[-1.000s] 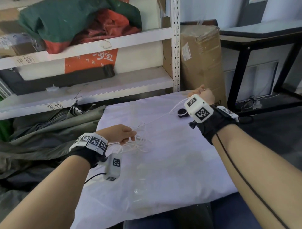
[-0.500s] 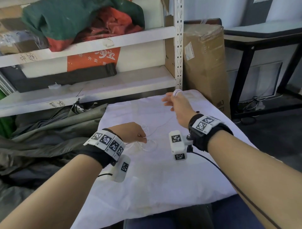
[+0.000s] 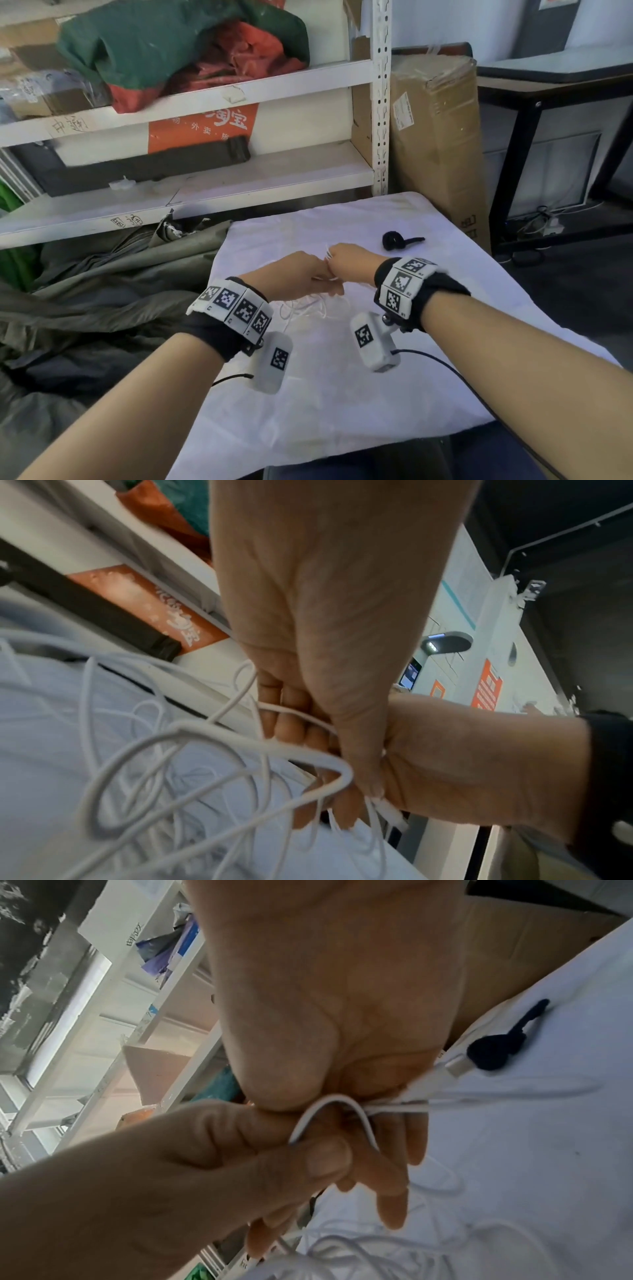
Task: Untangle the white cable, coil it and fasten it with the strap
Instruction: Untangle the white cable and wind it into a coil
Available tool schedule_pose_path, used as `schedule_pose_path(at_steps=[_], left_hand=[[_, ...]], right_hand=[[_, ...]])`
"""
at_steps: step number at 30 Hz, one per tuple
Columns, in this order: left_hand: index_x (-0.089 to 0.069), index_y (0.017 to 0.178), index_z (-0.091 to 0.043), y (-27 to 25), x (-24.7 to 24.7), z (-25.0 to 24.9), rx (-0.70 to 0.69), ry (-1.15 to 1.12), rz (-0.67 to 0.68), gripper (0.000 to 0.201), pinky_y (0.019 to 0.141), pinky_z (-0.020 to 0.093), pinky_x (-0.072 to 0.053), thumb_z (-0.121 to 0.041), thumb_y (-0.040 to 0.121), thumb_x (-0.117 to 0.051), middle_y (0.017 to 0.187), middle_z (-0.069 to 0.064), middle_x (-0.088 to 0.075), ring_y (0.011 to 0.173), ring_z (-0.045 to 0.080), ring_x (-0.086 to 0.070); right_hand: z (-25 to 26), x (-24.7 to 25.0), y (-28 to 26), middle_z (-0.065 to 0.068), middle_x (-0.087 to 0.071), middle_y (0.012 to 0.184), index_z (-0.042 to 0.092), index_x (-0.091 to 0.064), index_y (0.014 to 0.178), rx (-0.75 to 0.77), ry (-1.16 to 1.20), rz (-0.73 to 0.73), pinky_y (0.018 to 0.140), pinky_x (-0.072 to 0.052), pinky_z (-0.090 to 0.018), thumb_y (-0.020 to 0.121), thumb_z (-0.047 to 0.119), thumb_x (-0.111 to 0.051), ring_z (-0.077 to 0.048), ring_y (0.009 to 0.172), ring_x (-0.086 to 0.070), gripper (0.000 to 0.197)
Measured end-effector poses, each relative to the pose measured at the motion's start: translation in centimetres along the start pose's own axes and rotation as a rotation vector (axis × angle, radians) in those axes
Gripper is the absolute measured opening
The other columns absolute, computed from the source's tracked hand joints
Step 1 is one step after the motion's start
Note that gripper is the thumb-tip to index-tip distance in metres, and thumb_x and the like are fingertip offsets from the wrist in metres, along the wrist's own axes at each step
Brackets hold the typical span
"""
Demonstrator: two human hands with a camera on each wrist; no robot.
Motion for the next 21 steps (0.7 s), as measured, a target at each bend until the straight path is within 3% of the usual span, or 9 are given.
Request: schedule_pose_path(at_steps=[4, 6, 8, 10, 12, 13, 15, 17, 21], left_hand=[[-0.071, 0.104, -0.021, -0.3, 0.6, -0.1, 0.013, -0.060, -0.080, 0.018, 0.067, 0.006, -0.037, -0.029, 0.090, -0.061, 0.096, -0.005, -0.061, 0.085, 0.011, -0.053], [-0.067, 0.110, -0.025, -0.6, 0.5, 0.2, 0.037, -0.097, -0.040, 0.023, 0.075, 0.017, -0.038, -0.019, 0.088, -0.064, 0.098, -0.003, -0.054, 0.088, 0.014, -0.051], [-0.066, 0.111, -0.025, -0.9, 0.7, 0.8, 0.058, -0.139, -0.039, 0.028, 0.083, 0.025, -0.042, -0.012, 0.086, -0.064, 0.101, -0.002, -0.055, 0.090, 0.014, -0.054], [-0.065, 0.103, -0.024, -1.2, 1.5, 1.8, 0.073, -0.161, -0.120, 0.023, 0.079, 0.020, -0.044, -0.011, 0.084, -0.066, 0.094, -0.007, -0.057, 0.083, 0.009, -0.056], [-0.060, 0.092, -0.025, -1.7, 2.4, 3.1, 0.107, -0.165, -0.222, 0.017, 0.065, 0.007, -0.040, -0.014, 0.083, -0.069, 0.082, -0.016, -0.058, 0.072, -0.002, -0.056], [-0.059, 0.089, -0.025, -1.9, 2.7, 3.9, 0.133, -0.158, -0.252, 0.014, 0.062, 0.005, -0.039, -0.017, 0.083, -0.069, 0.078, -0.018, -0.058, 0.069, -0.004, -0.056], [-0.062, 0.092, -0.024, -2.2, 2.4, 5.5, 0.168, -0.133, -0.241, 0.012, 0.068, 0.009, -0.039, -0.026, 0.084, -0.070, 0.081, -0.019, -0.061, 0.074, -0.004, -0.058], [-0.064, 0.099, -0.027, -2.4, 1.4, 6.7, 0.177, -0.065, -0.149, 0.019, 0.078, 0.016, -0.041, -0.038, 0.084, -0.067, 0.093, -0.018, -0.064, 0.086, 0.001, -0.059], [-0.067, 0.106, -0.032, -3.0, 1.3, 7.8, 0.200, -0.030, -0.106, 0.028, 0.071, 0.006, -0.033, -0.049, 0.086, -0.059, 0.096, -0.020, -0.063, 0.088, 0.002, -0.054]], right_hand=[[0.0, 0.9, 0.0, -0.013, -0.056, 0.076, 0.004, -0.052, 0.086, -0.026, 0.205, -0.021, 0.053, -0.046, -0.027, 0.093, 0.002, -0.041, -0.026, 0.066, -0.055, 0.013], [-0.4, 0.5, -0.6, -0.015, -0.055, 0.064, 0.004, -0.047, 0.089, -0.057, 0.340, 0.018, 0.049, -0.047, -0.026, 0.093, -0.002, -0.039, -0.023, 0.053, -0.054, 0.011], [-0.7, 0.3, -0.7, -0.011, -0.056, 0.064, 0.002, -0.049, 0.096, -0.072, 0.313, 0.042, 0.047, -0.043, -0.022, 0.094, 0.001, -0.038, -0.018, 0.051, -0.051, 0.011], [-0.9, -0.1, -0.8, -0.005, -0.055, 0.064, 0.003, -0.055, 0.097, -0.064, 0.204, 0.077, 0.046, -0.037, -0.020, 0.096, 0.009, -0.037, -0.015, 0.050, -0.046, 0.019], [-1.3, -0.9, -1.0, -0.003, -0.051, 0.062, 0.005, -0.059, 0.091, -0.064, 0.241, 0.171, 0.045, -0.029, -0.021, 0.099, 0.024, -0.034, -0.014, 0.048, -0.038, 0.033], [-1.5, -1.5, -1.2, -0.002, -0.048, 0.059, 0.007, -0.059, 0.085, -0.068, 0.322, 0.237, 0.044, -0.025, -0.021, 0.100, 0.036, -0.032, -0.013, 0.047, -0.034, 0.043], [-1.3, -2.3, -1.7, 0.003, -0.040, 0.051, 0.011, -0.058, 0.078, -0.038, 0.455, 0.360, 0.042, -0.020, -0.020, 0.098, 0.052, -0.031, -0.009, 0.042, -0.027, 0.053], [-0.9, -2.3, -1.9, 0.009, -0.031, 0.044, 0.012, -0.054, 0.078, 0.032, 0.551, 0.403, 0.038, -0.016, -0.017, 0.099, 0.049, -0.033, -0.005, 0.038, -0.022, 0.047], [-1.4, -0.2, -1.1, 0.009, -0.035, 0.041, 0.013, -0.050, 0.071, 0.052, 0.838, 0.215, 0.038, -0.018, -0.016, 0.101, 0.035, -0.039, -0.005, 0.037, -0.024, 0.038]])
Point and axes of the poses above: each hand's wrist, its own y-axis towards the middle knuckle, its own x-axis out of the back of the hand, z = x × y, the point moved 9 cm from there along y, towards the middle knuckle
